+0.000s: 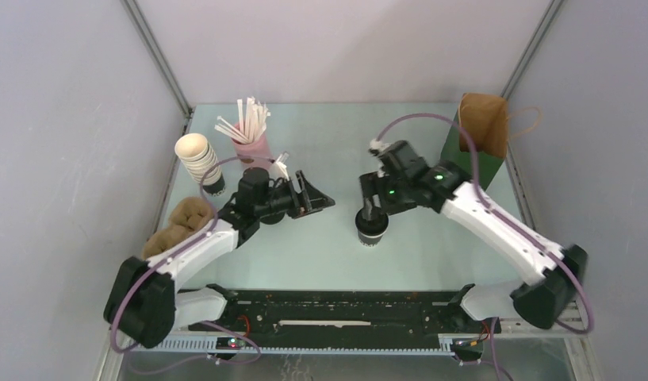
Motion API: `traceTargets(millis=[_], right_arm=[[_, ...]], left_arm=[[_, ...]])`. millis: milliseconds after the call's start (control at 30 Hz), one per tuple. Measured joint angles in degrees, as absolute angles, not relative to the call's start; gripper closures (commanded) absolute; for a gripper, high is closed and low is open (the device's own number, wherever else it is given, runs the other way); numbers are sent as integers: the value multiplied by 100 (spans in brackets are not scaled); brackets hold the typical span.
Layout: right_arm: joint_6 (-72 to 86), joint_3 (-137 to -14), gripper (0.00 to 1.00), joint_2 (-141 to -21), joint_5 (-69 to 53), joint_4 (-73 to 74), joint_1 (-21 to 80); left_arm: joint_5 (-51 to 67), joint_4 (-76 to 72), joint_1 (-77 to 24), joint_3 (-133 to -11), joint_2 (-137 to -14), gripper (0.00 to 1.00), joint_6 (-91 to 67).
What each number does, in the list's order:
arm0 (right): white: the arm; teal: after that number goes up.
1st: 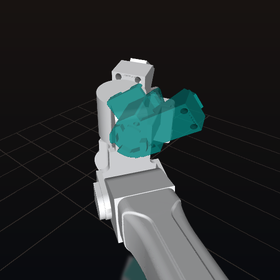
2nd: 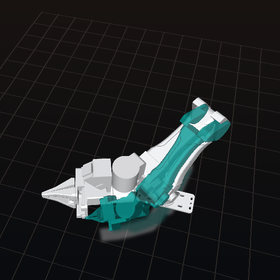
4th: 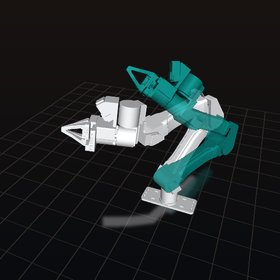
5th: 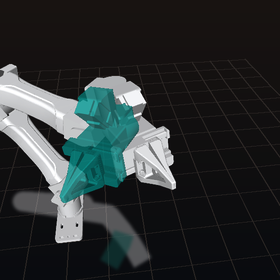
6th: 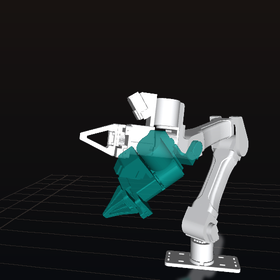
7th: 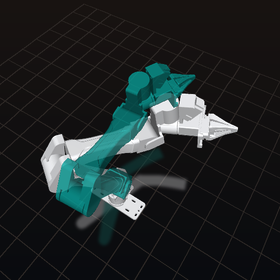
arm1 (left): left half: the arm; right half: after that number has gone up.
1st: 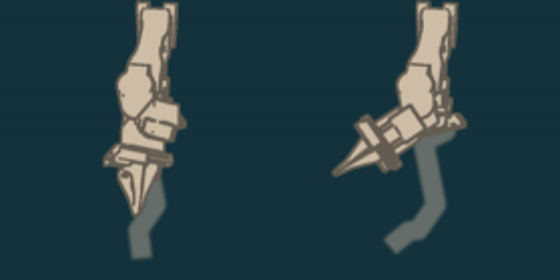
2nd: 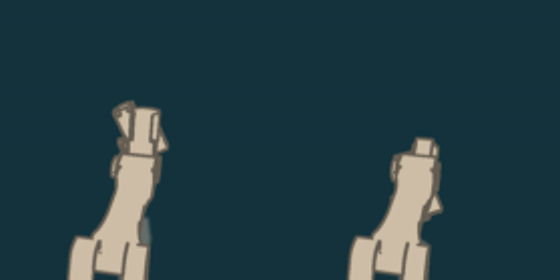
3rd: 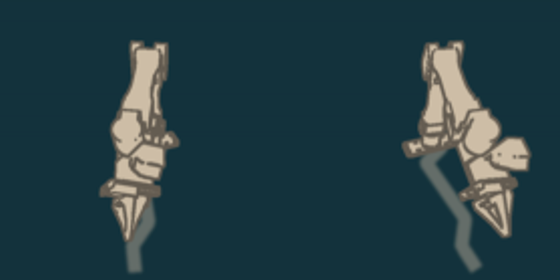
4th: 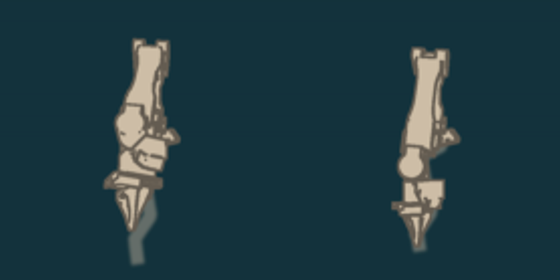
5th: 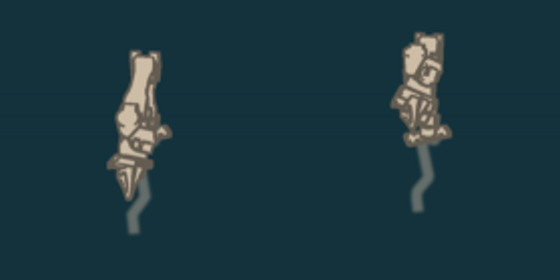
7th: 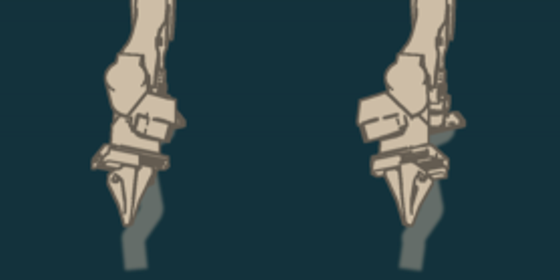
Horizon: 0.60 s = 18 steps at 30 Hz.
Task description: Pack the takeout coffee
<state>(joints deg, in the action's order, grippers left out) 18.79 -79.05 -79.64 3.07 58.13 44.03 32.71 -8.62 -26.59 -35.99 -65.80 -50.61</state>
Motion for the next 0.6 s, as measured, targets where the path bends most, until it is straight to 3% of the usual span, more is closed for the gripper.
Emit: traceTargets(millis=[67, 300, 600], right_arm=[[1988, -7540, 33, -7461, -132, 5513, 3948], [2714, -5647, 39, -5876, -1588, 4366, 2580], [3520, -3503, 41, -5452, -3573, 2759, 1144]], left_arm=[[3306, -1166, -2788, -3612, -6938, 37, -5288], [3295, -1730, -3168, -3798, -8143, 45, -5798], [3153, -2008, -3382, -3988, -8661, 53, -6016]])
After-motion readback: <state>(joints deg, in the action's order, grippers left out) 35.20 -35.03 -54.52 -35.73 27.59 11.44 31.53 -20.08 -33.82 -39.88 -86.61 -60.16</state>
